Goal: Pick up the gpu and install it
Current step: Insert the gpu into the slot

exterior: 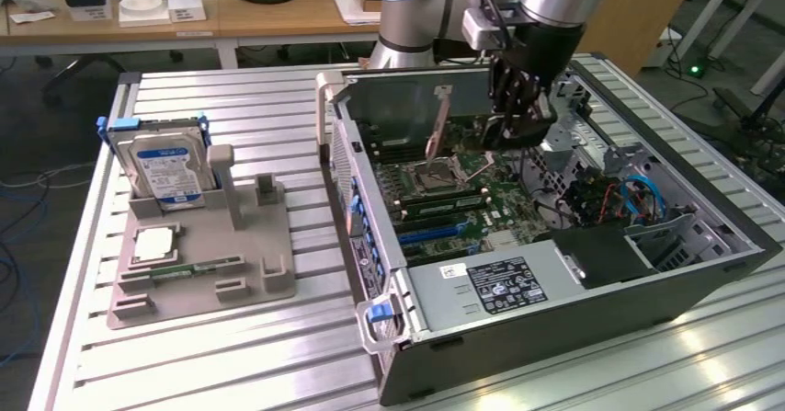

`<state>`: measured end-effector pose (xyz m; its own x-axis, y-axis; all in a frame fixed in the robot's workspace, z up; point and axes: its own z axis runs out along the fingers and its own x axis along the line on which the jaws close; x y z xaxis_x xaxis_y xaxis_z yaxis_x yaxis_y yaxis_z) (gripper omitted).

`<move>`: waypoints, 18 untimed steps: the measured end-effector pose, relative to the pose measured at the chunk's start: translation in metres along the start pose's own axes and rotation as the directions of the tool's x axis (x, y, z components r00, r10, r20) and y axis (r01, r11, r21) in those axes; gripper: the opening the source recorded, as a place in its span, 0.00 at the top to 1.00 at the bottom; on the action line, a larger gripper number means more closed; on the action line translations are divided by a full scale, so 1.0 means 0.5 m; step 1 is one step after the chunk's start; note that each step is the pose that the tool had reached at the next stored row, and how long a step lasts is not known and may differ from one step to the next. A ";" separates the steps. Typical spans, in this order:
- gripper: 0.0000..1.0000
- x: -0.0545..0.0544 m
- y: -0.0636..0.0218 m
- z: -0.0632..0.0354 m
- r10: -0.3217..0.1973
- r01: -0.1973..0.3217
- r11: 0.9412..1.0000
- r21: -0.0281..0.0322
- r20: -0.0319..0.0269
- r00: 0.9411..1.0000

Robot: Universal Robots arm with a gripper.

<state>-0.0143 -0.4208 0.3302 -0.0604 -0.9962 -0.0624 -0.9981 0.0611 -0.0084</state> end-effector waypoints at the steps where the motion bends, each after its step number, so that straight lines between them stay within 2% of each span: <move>1: 0.72 0.001 0.001 0.002 -0.003 0.003 1.000 0.001 0.000 1.000; 7: 0.72 0.027 0.008 0.003 -0.008 0.008 1.000 0.004 0.002 1.000; 12: 0.72 0.033 0.028 0.012 -0.014 0.014 1.000 0.003 0.005 1.000; 18: 0.72 0.044 0.034 0.021 -0.039 0.039 0.999 0.002 0.008 0.999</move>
<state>-0.0327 -0.4411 0.3182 -0.0210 -0.9973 -0.0705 -0.9997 0.0220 -0.0128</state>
